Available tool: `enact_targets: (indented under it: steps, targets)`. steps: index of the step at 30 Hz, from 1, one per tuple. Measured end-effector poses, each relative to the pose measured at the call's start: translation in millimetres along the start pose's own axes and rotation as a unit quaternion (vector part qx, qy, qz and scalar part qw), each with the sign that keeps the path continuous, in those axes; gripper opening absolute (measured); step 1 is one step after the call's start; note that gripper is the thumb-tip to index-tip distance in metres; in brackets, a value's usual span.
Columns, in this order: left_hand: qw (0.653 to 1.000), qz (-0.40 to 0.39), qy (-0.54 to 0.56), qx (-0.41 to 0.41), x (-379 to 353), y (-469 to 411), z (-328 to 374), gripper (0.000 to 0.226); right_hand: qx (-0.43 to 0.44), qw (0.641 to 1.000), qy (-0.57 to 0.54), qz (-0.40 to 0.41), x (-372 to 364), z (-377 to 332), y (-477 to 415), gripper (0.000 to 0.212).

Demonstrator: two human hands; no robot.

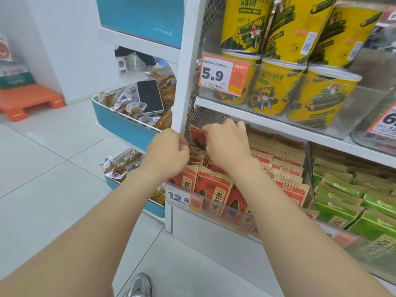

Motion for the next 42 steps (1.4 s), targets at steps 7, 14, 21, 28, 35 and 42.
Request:
enact_targets:
  steps: [7,14,21,28,35,42]
  targets:
    - [1.000,-0.012,-0.007,-0.019,-3,0,-2,0.029,-0.078,0.969,-0.042,-0.232,-33,9,-12,0.047]
    - [1.000,-0.010,-0.009,-0.024,-6,-2,-6,0.031,-0.134,0.974,-0.169,-0.070,-36,17,-26,0.025]
    - [0.999,-0.014,-0.009,-0.033,-9,-3,-7,0.032,-0.088,0.972,-0.197,-0.091,-40,7,-37,0.050]
    - [0.999,-0.016,-0.009,-0.036,-10,-4,-9,0.033,-0.101,0.976,-0.115,-0.158,-47,10,-41,0.040]
    - [0.999,-0.011,-0.027,-0.033,-8,-4,-8,0.033,-0.010,0.990,-0.040,-0.134,-25,0,-35,0.019]
    - [0.999,0.019,-0.042,0.005,-3,-2,-6,0.029,0.161,0.986,0.040,-0.003,-2,-21,-15,0.034]
Point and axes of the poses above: each hand's wrist, its own y-axis away from the middle knuckle, its own x-axis out of the back of the hand, z = x × y, the point moved 6 cm from there along -y, towards the middle knuckle, and after that the axes turned 7 degrees about x, right-handed, at the moved point
